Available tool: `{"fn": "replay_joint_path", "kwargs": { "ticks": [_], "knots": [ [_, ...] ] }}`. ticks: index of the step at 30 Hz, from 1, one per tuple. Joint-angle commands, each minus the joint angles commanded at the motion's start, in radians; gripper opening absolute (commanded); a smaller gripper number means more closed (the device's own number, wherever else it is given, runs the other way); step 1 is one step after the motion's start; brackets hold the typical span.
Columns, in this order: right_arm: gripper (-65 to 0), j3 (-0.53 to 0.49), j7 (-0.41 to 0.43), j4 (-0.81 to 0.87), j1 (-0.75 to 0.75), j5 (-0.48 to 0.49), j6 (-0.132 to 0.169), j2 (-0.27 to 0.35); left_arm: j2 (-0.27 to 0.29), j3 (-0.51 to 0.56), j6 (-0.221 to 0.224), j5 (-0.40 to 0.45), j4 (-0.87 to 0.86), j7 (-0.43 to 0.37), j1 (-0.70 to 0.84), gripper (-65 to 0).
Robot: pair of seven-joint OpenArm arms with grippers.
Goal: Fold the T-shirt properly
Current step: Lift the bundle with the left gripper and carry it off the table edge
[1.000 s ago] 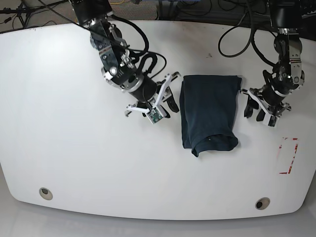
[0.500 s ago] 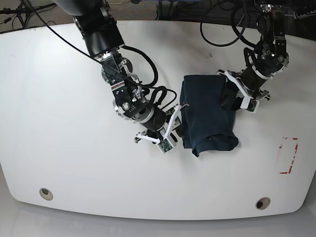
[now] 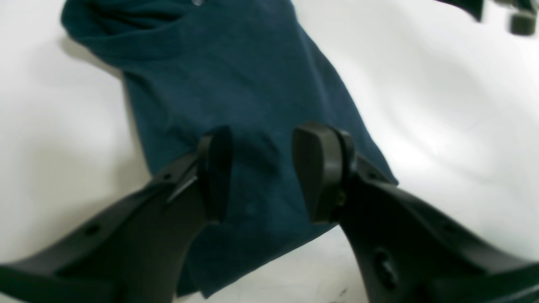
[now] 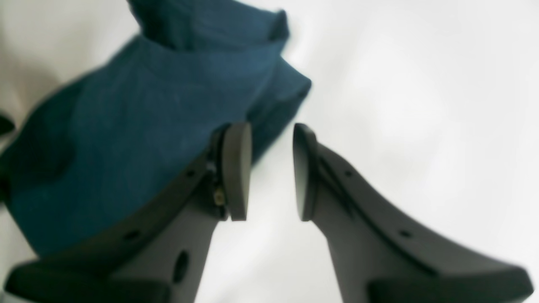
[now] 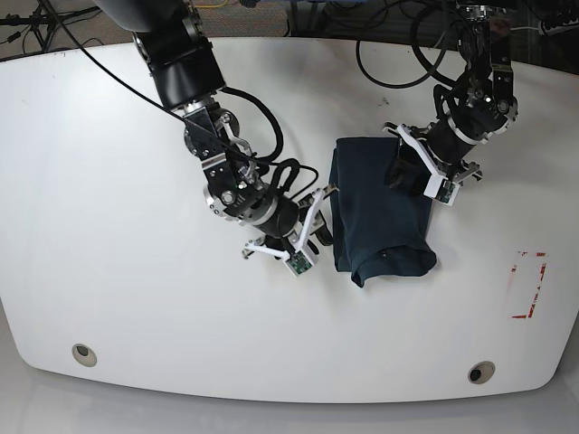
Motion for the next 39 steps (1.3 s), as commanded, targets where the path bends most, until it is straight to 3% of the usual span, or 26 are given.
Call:
{"fn": "replay_joint_path", "kwargs": {
  "ticks": [1,2,4,6,11,18,24,31,34,39],
  "knots": [
    [-48.4,0.009,-0.002,0.021,-0.018,0.0,-0.002,0.014,0.02,-0.002,0.049,0.003,0.0,-0.003,-0.018,-39.7],
    [-48.4,0.015,-0.002,0.029,-0.026,0.0,-0.002,0.021,0.026,-0.002,0.068,0.008,0.0,-0.005,-0.025,-39.6],
    [-48.4,0.078,-0.002,0.08,-0.074,0.011,-0.002,0.044,0.049,0.015,0.181,0.058,-0.005,-0.017,-0.055,-39.4],
    [-48.4,0.124,-0.002,0.112,-0.109,0.011,-0.002,0.052,0.063,0.044,0.227,0.106,-0.009,-0.025,-0.075,-39.4],
    [-48.0,0.241,-0.003,0.175,-0.184,0.011,0.006,0.084,0.11,0.126,0.275,0.219,-0.048,-0.06,-0.104,-39.4],
    [-48.0,0.287,-0.003,0.216,-0.245,0.011,0.006,0.126,0.181,0.198,0.371,0.387,-0.126,-0.153,-0.107,-39.3],
    [-48.2,0.324,-0.003,0.226,-0.278,0.011,0.008,0.124,0.207,0.21,0.371,0.463,-0.232,-0.216,-0.107,-39.3],
    [-48.2,0.351,-0.003,0.227,-0.299,0.011,0.008,0.124,0.172,0.152,0.364,0.46,-0.43,-0.278,-0.107,-39.3],
    [-48.2,0.353,-0.003,0.239,-0.301,0.011,0.008,0.124,0.158,0.114,0.325,0.46,-0.476,-0.285,-0.107,-39.3],
    [-48.2,0.35,-0.003,0.265,-0.304,0.011,0.008,0.123,0.13,0.018,0.212,0.462,-0.47,-0.282,-0.071,-39.4]
  ]
}}
